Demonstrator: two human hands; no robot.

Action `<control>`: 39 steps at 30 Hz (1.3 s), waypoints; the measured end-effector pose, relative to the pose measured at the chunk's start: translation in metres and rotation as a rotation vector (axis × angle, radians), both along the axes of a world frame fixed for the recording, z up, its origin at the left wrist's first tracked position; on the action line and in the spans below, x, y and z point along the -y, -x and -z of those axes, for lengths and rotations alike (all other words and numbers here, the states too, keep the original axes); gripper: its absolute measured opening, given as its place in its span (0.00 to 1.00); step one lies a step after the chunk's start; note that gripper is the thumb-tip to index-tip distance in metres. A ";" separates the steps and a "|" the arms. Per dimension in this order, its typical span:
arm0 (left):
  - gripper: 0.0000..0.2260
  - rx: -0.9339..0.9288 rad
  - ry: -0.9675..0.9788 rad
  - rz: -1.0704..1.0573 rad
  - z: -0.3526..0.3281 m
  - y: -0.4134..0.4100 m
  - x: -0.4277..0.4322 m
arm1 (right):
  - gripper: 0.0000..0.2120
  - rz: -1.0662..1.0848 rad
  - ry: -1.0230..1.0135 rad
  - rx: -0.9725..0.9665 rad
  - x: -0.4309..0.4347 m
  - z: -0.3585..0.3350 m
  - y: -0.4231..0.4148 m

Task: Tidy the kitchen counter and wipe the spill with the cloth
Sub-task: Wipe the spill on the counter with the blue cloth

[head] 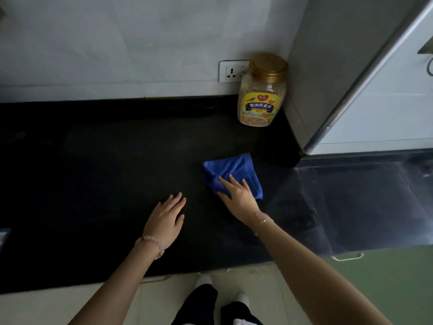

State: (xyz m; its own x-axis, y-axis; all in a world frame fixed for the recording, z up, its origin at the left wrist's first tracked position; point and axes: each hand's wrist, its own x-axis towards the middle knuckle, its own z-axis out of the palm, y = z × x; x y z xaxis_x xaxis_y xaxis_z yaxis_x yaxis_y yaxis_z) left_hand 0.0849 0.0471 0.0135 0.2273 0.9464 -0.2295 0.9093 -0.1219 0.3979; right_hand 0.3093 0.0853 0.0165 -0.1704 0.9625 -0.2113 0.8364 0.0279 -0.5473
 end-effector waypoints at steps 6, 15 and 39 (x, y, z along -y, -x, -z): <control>0.21 0.012 -0.034 -0.006 0.006 0.001 0.001 | 0.21 -0.156 -0.124 0.041 0.075 0.006 -0.045; 0.21 0.017 -0.070 -0.031 0.010 -0.003 0.002 | 0.20 0.191 -0.038 0.174 0.100 -0.027 -0.134; 0.20 -0.071 -0.089 0.005 0.003 -0.026 0.003 | 0.06 0.553 0.016 -0.154 0.097 -0.028 -0.138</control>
State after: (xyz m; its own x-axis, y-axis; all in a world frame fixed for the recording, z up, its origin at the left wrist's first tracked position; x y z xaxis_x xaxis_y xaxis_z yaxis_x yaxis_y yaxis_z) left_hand 0.1110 0.0439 0.0100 0.2181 0.9627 -0.1604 0.9340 -0.1583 0.3202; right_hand 0.4478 -0.0113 0.0445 0.3278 0.9139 -0.2396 0.6344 -0.4009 -0.6610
